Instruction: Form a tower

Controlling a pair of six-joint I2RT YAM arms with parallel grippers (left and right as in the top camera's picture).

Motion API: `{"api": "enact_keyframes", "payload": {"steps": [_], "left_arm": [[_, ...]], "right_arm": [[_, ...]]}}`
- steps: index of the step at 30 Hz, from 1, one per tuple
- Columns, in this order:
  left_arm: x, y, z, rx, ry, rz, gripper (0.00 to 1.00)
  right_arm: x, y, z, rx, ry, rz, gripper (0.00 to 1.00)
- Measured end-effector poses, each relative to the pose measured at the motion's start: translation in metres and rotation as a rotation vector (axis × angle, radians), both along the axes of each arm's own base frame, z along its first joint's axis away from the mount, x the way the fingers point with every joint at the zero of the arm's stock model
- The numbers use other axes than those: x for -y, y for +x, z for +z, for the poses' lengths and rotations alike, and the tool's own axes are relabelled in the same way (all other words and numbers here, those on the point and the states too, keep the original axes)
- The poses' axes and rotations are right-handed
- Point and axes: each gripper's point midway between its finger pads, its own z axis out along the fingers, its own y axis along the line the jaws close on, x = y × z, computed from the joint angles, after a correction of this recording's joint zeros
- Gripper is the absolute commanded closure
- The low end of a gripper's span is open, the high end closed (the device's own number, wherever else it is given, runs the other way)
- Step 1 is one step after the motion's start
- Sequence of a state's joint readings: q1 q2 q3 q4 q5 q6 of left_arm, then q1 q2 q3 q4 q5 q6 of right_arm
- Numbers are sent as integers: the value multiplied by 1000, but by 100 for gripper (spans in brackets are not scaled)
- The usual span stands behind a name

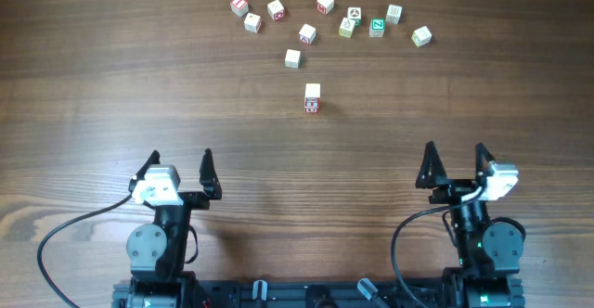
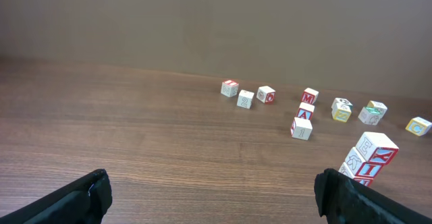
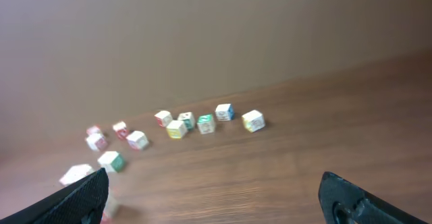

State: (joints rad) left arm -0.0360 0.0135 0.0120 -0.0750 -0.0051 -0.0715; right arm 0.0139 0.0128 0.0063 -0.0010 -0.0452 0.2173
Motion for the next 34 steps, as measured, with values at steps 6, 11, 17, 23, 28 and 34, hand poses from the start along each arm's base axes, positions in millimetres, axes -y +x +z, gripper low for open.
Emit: {"api": "enact_keyframes", "payload": {"steps": [6,11,17,23,28,34], "left_arm": [[0,0,0,0,0,0,0],[0,0,0,0,0,0,0],[0,0,0,0,0,0,0],[0,0,0,0,0,0,0],[0,0,0,0,0,0,0],[0,0,0,0,0,0,0]], "right_arm": [[0,0,0,13,-223,2,0],[0,0,0,15,-246,2,0],[0,0,0,15,-249,2,0],[0,0,0,15,-249,2,0],[0,0,0,15,-249,2,0],[0,0,0,15,-249,2,0]]}}
